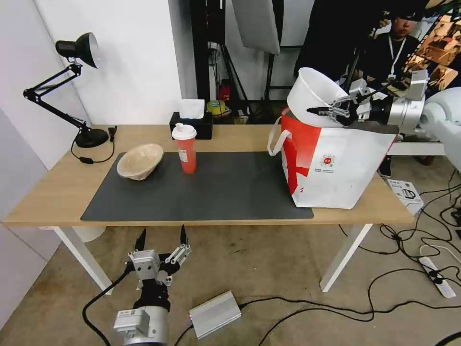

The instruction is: Pick up the trash from the table and place it into the takeout bag.

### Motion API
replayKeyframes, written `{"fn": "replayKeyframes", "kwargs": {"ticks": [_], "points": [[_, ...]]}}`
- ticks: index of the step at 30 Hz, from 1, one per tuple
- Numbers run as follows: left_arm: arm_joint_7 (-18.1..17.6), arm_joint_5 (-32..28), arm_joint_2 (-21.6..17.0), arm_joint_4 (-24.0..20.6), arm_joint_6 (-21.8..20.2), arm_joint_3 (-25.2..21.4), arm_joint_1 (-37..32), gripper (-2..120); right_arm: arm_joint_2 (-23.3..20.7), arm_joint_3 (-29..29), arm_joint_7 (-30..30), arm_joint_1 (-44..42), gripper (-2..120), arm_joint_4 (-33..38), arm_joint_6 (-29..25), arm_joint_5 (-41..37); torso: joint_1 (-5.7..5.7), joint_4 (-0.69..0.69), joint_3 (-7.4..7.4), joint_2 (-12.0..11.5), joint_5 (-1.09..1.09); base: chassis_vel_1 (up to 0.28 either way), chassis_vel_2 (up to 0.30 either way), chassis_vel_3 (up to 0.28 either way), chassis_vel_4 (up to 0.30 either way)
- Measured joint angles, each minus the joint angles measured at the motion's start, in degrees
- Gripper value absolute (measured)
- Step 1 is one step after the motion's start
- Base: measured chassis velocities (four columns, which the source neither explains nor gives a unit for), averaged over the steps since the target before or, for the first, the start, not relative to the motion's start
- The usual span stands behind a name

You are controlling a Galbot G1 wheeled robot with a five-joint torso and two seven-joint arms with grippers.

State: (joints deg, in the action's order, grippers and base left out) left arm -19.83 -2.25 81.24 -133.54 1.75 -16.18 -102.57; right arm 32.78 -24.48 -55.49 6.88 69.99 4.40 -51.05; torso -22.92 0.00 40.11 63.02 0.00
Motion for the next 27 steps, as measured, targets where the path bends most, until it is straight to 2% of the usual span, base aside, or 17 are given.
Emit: {"fn": "replayKeyframes", "kwargs": {"ticks": [2,4,6,7,10,12,16,17,21,23,27], "points": [[0.0,0.1,0.0,0.1,0.0,0.1,-0.1,100,-0.1,0.7,0.3,-0.8,0,0.2,0.0,0.0,0.00,0.01,0.00,0.0,0.00,0.000,0.000,0.000,0.000],[0.0,0.2,0.0,0.1,0.0,0.1,-0.1,100,-0.2,0.9,0.4,-1.0,4,0.3,0.0,0.0,0.00,0.01,0.00,0.0,0.00,0.000,0.000,0.000,0.000],[0.0,0.2,0.1,0.1,0.0,0.2,-0.1,100,-0.5,1.3,0.9,-1.4,14,0.5,0.0,-0.2,0.00,0.00,0.00,0.0,0.00,0.000,0.000,0.000,0.000],[0.0,0.2,0.1,0.1,0.0,0.2,-0.1,100,-0.5,1.3,0.9,-1.4,14,0.5,0.0,-0.2,0.00,0.00,0.00,0.0,0.00,0.000,0.000,0.000,0.000],[0.0,0.3,0.1,0.1,0.0,0.3,-0.2,100,-0.8,1.5,1.3,-1.5,30,0.8,-0.1,-0.4,0.00,0.00,0.00,0.0,0.00,0.000,0.000,0.000,0.000],[0.0,0.4,0.1,0.1,0.1,0.3,-0.2,100,-0.8,1.5,1.6,-1.5,34,0.9,-0.1,-0.4,0.00,0.00,0.00,0.0,0.00,0.000,0.000,0.000,0.000],[0.0,0.7,0.1,0.1,0.1,0.4,-0.5,100,-1.0,1.6,2.0,-1.4,50,1.1,-0.2,-0.7,0.00,0.00,0.00,0.0,0.00,0.000,0.000,0.000,0.000],[0.0,0.7,0.1,0.1,0.1,0.4,-0.5,100,-1.0,1.6,2.0,-1.4,50,1.1,-0.2,-0.7,0.00,0.00,0.00,0.0,0.00,0.000,0.000,0.000,0.000],[0.0,0.8,0.3,0.1,0.2,0.6,-0.6,100,-1.2,1.6,2.1,-1.4,69,1.9,-0.2,-0.6,0.00,0.00,0.00,0.0,0.00,0.000,0.000,0.000,0.000],[0.0,0.8,0.3,0.1,0.2,0.6,-0.6,100,-1.2,1.6,2.1,-1.4,69,1.9,-0.2,-0.6,0.00,0.00,0.00,0.0,0.00,0.000,0.000,0.000,0.000],[0.0,0.7,-0.3,-0.1,0.3,0.3,-0.6,100,-1.4,1.4,2.1,-1.0,92,2.9,-0.1,-0.5,0.00,0.01,0.00,0.0,-0.01,0.000,0.000,0.000,0.000]]}}
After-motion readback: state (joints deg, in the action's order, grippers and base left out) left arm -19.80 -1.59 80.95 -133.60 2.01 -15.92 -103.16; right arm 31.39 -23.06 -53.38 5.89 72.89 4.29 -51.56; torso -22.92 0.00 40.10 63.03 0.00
